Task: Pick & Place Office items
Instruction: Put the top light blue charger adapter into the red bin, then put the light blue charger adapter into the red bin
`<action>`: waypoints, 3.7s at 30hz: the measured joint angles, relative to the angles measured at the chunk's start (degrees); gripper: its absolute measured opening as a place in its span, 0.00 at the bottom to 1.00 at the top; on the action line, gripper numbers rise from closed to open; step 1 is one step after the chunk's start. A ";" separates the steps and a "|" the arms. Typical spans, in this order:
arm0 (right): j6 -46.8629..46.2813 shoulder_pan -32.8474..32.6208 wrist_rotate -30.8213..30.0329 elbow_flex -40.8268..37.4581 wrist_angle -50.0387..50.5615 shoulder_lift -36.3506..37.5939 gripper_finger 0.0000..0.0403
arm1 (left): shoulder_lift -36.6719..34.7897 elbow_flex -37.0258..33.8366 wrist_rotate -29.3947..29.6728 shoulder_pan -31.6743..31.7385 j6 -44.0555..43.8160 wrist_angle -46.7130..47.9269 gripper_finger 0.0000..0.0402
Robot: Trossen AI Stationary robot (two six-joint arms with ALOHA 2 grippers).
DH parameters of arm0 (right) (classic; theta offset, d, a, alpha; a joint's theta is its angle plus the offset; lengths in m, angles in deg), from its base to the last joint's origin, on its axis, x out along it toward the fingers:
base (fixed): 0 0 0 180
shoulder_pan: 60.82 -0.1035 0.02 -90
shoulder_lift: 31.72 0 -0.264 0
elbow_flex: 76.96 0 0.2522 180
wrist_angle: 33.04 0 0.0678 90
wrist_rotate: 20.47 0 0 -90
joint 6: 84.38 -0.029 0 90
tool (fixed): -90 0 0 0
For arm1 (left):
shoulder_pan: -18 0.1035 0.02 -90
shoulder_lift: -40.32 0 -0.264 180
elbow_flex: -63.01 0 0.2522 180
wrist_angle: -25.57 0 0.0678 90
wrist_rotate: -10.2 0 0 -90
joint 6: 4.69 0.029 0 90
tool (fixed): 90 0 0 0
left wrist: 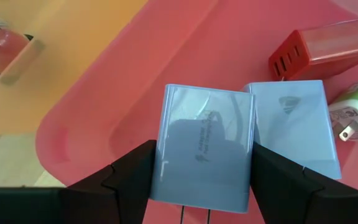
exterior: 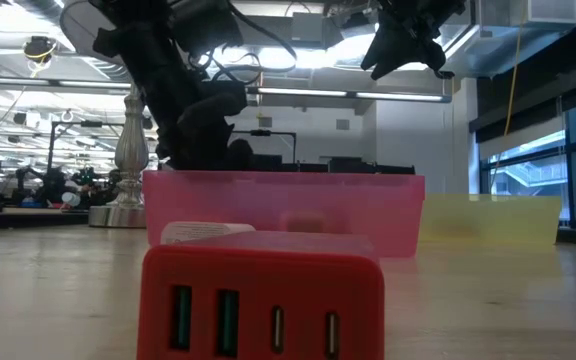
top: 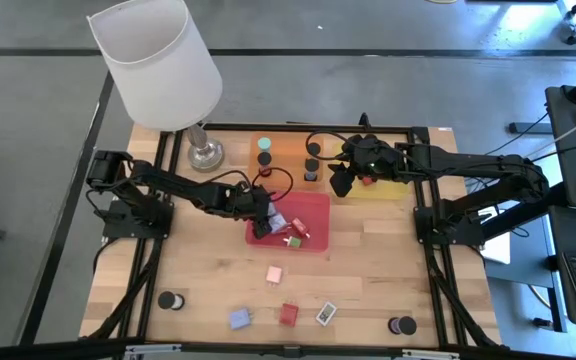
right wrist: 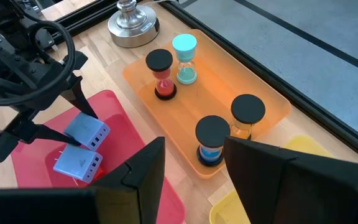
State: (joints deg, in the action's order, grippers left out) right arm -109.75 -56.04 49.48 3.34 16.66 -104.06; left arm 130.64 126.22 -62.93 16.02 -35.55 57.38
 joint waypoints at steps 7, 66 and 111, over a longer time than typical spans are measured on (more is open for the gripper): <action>0.01 -0.01 0.01 0.00 0.01 0.00 0.41 | 0.00 0.00 -0.38 0.00 -2.81 -0.02 0.59; 0.00 0.00 -0.03 0.00 0.00 0.00 0.41 | -5.18 -0.44 0.06 -35.95 -28.60 -3.97 0.70; 0.01 0.01 0.09 0.00 0.00 0.01 0.41 | 23.63 29.68 5.91 -48.28 -35.82 22.18 0.72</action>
State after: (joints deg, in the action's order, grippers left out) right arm -109.74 -56.03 49.57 3.34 16.66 -104.05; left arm 154.27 155.90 -57.02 -32.26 -71.37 79.56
